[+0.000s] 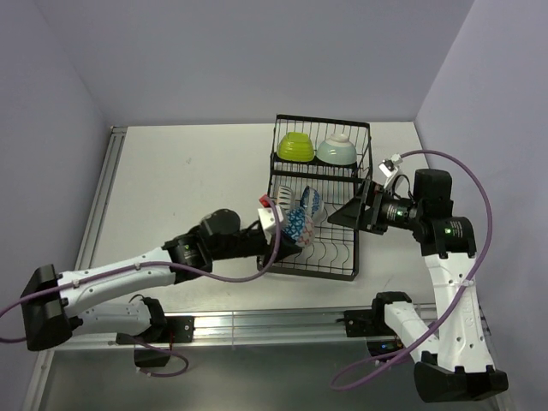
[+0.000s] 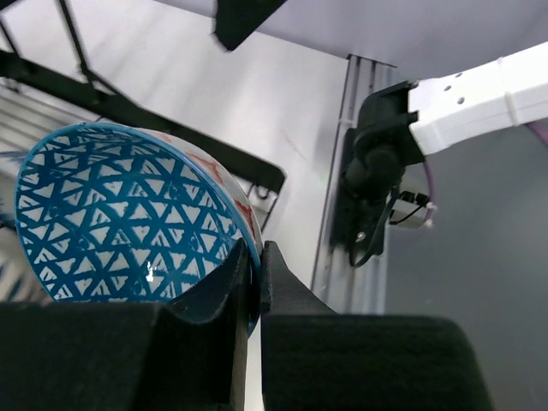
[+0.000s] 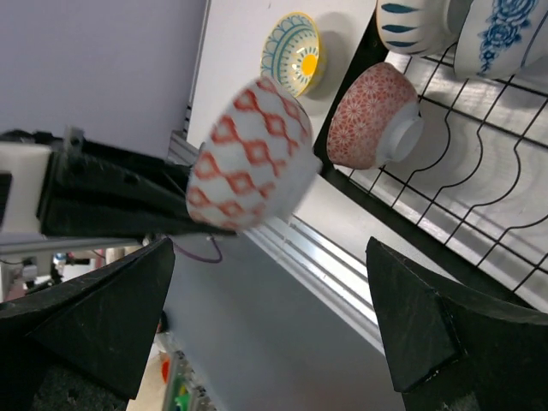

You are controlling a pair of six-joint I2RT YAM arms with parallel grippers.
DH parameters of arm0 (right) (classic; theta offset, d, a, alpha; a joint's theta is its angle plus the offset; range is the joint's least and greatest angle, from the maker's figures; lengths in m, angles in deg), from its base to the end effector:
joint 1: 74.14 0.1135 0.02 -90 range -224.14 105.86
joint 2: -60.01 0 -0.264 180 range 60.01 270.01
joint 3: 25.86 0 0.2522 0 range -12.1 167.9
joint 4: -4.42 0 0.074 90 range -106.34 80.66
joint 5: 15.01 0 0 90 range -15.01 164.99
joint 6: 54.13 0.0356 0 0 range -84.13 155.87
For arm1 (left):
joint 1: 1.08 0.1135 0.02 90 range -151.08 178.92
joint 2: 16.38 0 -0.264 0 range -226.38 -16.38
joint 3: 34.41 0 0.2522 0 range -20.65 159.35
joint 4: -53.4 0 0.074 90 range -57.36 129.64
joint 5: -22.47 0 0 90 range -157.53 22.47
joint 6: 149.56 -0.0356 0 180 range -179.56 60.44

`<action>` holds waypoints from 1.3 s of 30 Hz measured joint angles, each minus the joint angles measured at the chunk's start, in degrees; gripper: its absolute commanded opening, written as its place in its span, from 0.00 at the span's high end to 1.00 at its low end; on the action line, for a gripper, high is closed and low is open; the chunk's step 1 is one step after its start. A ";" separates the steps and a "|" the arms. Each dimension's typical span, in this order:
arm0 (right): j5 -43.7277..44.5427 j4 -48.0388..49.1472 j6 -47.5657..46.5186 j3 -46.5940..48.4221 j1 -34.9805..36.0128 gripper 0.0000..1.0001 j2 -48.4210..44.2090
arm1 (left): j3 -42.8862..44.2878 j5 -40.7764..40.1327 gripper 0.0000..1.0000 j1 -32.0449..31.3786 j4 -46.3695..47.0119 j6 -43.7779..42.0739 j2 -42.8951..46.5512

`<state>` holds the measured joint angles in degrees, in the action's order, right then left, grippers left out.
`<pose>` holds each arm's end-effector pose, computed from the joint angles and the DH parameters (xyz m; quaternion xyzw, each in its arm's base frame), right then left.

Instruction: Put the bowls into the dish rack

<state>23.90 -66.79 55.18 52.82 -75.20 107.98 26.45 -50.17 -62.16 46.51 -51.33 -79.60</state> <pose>0.1338 0.0252 0.3758 -0.0328 0.8384 0.4466 0.3108 0.1162 -0.2324 0.3214 0.4227 0.6309 -0.4587 0.4614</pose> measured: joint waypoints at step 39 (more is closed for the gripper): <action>4.04 6.05 2.34 -14.75 5.86 0.01 8.15 | 0.26 -10.95 1.00 -7.41 17.90 2.78 -18.58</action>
<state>27.95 -60.74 57.52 38.07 -69.34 116.13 26.71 -61.12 -69.57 64.42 -48.56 -98.18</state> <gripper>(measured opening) 0.997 0.100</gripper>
